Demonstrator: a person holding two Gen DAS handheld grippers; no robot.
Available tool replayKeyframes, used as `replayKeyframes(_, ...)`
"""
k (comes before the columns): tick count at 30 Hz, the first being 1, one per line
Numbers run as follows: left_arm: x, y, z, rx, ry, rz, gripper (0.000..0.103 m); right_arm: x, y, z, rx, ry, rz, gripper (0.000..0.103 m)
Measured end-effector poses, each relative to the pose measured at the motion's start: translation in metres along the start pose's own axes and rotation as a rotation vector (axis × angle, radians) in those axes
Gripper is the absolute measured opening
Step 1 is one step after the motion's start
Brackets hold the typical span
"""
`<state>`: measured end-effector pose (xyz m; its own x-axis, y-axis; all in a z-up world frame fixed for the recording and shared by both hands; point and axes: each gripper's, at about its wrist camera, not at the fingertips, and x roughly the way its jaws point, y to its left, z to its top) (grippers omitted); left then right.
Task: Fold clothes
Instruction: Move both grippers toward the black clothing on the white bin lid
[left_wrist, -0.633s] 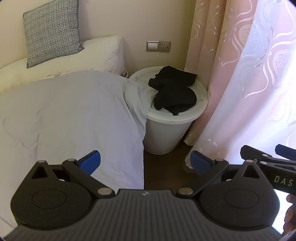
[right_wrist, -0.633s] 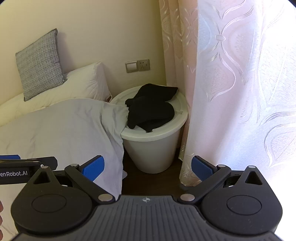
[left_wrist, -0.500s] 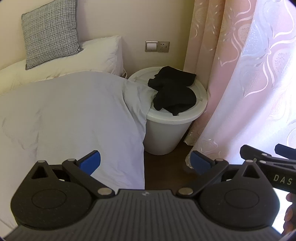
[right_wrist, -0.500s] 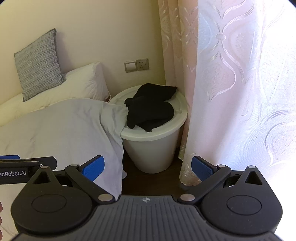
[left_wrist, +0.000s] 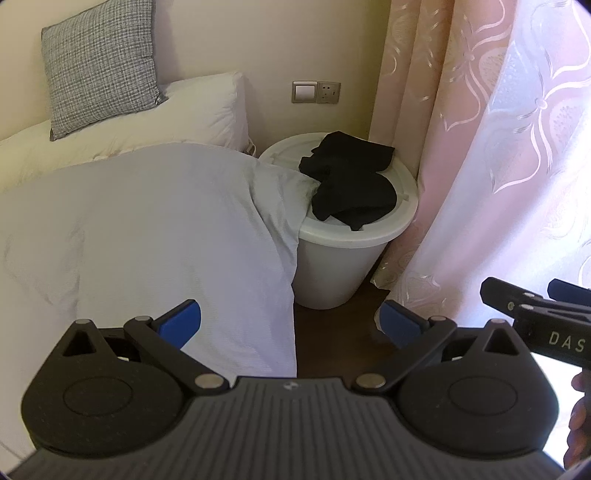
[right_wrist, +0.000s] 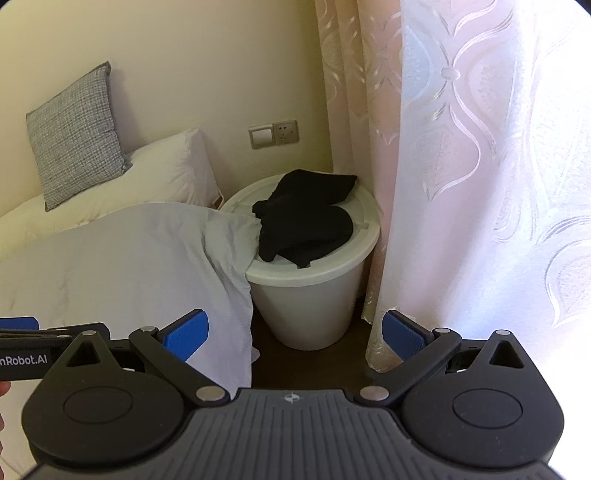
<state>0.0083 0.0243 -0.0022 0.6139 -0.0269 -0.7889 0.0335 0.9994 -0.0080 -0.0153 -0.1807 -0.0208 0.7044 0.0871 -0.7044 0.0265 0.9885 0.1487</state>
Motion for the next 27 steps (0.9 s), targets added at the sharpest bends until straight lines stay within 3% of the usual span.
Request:
replayKeyframes(7,0.01,-0.006,0.006,0.025,0.003,-0.02,0.102,0.008,-0.006,0.01,-0.008,0.007,-0.001,0.103)
replayKeyframes(15,0.034,-0.011,0.017,0.036,0.0,0.029,0.102,0.033,-0.013,0.024,-0.015,0.031,0.007,0.103)
replayKeyframes(22,0.073,-0.007,0.05,-0.021,0.022,0.029,0.102,0.075,-0.014,0.051,-0.034,0.054,0.02,0.103)
replayKeyframes(27,0.114,-0.011,0.082,-0.039,0.084,0.034,0.102,0.116,-0.02,0.077,-0.05,0.088,0.026,0.103)
